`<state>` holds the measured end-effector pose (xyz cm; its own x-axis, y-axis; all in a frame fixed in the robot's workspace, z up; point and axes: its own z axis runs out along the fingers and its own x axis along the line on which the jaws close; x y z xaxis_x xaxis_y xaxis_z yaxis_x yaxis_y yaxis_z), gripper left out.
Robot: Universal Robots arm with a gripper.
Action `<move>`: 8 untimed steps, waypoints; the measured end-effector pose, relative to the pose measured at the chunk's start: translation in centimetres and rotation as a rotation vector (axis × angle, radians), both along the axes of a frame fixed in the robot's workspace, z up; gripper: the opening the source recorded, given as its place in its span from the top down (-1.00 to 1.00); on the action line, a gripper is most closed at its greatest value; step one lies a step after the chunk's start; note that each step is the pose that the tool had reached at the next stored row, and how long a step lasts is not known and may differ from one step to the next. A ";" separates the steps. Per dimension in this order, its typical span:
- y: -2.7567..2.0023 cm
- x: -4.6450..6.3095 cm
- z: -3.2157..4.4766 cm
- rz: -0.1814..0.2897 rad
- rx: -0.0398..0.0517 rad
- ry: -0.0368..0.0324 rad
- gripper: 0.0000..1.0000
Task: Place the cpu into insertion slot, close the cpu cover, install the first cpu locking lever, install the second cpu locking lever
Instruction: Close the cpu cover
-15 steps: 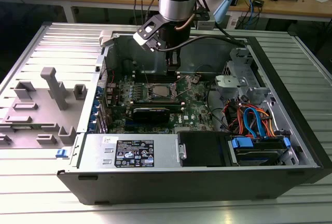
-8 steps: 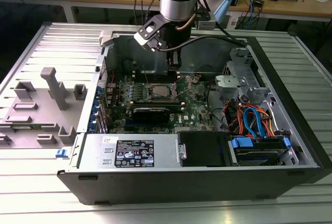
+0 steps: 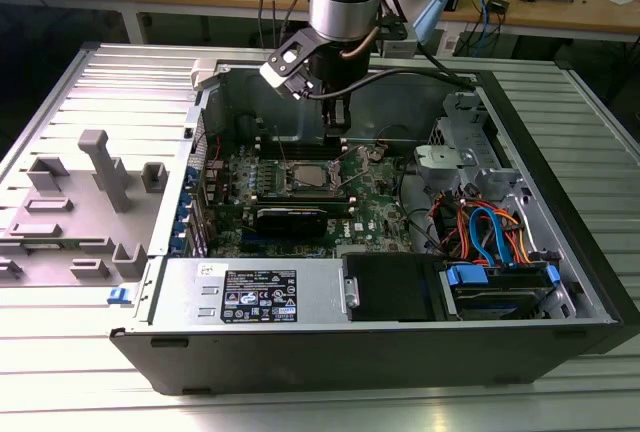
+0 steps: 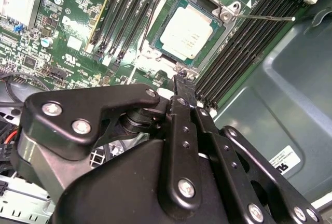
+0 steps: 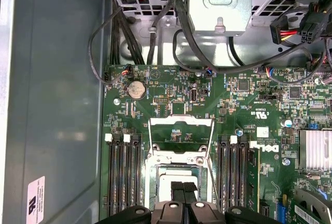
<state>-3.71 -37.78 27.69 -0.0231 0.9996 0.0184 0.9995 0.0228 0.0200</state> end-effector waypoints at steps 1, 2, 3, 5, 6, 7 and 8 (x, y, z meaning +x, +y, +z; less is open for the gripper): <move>0.00 0.0 0.00 0.000 0.0000 0.0000 0.79; 0.00 0.0 0.00 0.000 0.0001 0.0000 0.79; 0.00 0.1 0.00 0.000 0.0000 -0.0001 0.79; 0.00 0.1 0.00 0.000 0.0000 0.0000 0.79; 0.00 0.1 -0.01 0.000 0.0000 -0.0001 0.79; 0.00 0.2 0.00 0.000 0.0000 0.0000 0.79; 0.00 0.2 -0.01 0.000 0.0000 -0.0001 0.79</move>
<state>-3.51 -37.78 27.69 -0.0231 0.9996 0.0184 0.9995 0.0228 0.0200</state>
